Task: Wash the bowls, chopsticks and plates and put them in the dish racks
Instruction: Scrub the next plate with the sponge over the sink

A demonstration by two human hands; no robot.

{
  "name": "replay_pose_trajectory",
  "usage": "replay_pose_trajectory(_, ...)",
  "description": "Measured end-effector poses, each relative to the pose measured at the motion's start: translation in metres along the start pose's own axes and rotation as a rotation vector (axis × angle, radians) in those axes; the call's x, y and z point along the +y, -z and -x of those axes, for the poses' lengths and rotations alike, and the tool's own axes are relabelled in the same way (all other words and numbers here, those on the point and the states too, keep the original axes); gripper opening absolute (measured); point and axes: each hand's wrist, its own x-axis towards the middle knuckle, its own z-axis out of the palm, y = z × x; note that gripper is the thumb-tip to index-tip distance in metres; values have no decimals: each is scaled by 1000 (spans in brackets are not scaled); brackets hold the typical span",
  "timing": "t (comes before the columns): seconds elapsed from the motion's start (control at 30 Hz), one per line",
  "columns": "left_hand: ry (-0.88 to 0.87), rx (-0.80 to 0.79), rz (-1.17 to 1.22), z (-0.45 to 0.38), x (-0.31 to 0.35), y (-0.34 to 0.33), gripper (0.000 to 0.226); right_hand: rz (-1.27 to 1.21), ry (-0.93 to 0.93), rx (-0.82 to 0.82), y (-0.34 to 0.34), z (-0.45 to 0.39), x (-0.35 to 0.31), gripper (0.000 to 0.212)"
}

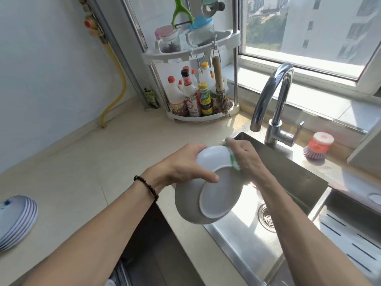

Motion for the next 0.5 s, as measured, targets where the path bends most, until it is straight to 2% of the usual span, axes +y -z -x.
replay_pose_trajectory(0.07,8,37,-50,-5,0,-7,45,135,81,-55,-7,-4,-6,71)
replay_pose_trajectory(0.2,-49,211,7,-7,-10,-16,46,383,342,79,-30,8,4,49)
replay_pose_trajectory(0.27,-82,266,-7,-7,-11,-17,49,337,304,86,-28,5,17,49)
replay_pose_trajectory(0.33,-90,305,-14,-7,-12,-17,47,102,106,100,-22,-3,25,55)
replay_pose_trajectory(0.37,-77,327,-4,-7,-13,-19,46,61,72,104,-22,-4,28,51)
replay_pose_trajectory(0.43,-54,362,-13,-9,-15,-22,46,241,212,135,-34,3,21,38)
replay_pose_trajectory(0.5,-29,377,-44,-9,-17,-23,50,312,294,76,-49,14,12,41)
